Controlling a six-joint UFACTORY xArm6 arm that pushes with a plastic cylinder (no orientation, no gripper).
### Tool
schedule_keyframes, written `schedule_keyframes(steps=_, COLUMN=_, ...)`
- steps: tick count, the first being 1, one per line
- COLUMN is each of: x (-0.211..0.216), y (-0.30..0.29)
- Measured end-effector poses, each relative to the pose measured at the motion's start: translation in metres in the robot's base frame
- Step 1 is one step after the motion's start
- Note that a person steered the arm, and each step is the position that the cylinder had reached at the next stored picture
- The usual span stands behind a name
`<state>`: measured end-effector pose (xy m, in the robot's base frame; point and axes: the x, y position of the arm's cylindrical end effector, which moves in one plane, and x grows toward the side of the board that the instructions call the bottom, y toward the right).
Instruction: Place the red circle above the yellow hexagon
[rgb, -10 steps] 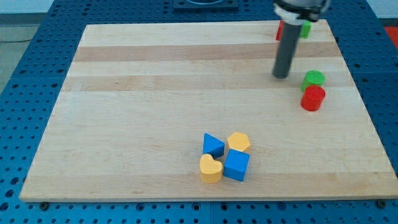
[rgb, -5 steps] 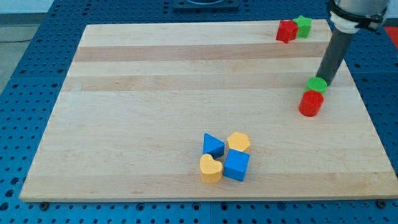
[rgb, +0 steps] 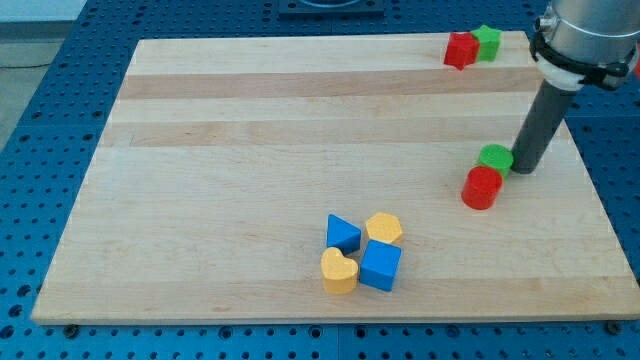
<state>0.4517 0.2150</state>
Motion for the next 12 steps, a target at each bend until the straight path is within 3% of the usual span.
schedule_keyframes(steps=2, x=0.01, y=-0.036)
schedule_keyframes(steps=6, x=0.041, y=-0.052)
schedule_keyframes(steps=8, x=0.07, y=-0.024)
schedule_keyframes(steps=9, x=0.074, y=-0.036)
schedule_keyframes(steps=12, x=0.037, y=-0.064)
